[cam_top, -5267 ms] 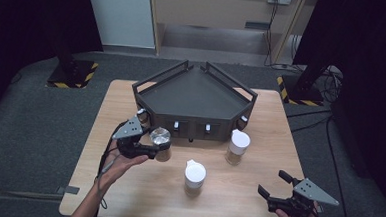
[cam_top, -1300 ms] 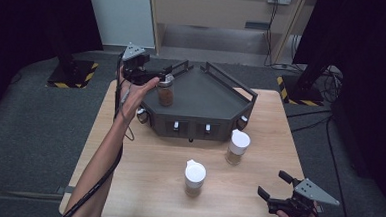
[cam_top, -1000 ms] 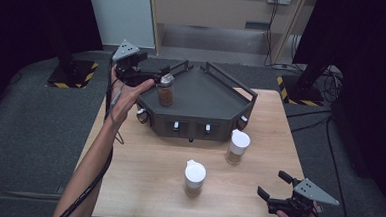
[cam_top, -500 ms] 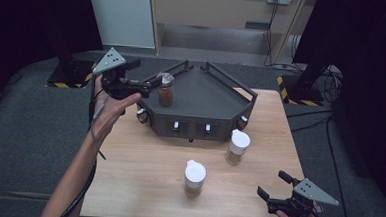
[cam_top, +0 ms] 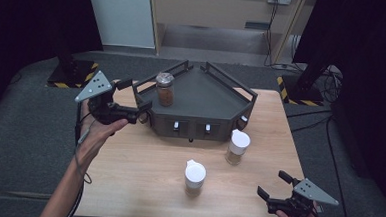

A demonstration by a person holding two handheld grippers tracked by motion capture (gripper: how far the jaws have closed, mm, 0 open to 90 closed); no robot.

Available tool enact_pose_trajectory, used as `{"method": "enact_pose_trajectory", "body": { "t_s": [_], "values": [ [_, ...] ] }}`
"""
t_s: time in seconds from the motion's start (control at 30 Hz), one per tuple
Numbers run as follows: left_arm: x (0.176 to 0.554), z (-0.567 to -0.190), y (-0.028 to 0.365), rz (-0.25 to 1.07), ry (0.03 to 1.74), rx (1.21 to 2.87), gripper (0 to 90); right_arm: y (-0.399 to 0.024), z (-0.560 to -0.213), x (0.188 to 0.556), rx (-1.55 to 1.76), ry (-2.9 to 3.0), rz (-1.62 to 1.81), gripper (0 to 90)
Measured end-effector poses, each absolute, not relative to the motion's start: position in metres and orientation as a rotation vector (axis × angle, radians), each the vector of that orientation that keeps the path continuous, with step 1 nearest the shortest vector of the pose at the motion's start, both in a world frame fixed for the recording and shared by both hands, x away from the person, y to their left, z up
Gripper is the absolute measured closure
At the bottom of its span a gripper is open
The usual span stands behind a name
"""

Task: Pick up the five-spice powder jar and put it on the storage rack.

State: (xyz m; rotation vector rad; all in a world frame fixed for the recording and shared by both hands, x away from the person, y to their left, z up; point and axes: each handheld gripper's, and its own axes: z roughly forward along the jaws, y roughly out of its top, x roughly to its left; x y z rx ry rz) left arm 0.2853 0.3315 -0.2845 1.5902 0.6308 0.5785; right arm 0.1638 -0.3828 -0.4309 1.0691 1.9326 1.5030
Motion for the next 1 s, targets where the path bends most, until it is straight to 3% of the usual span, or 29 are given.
{"method": "enact_pose_trajectory", "body": {
  "t_s": [1.0],
  "values": [
    [0.22,-0.399,0.365,0.504,0.678,1.607,2.0,-0.382,-0.431,0.164,1.069,1.932,1.498,1.3]
  ]
}}
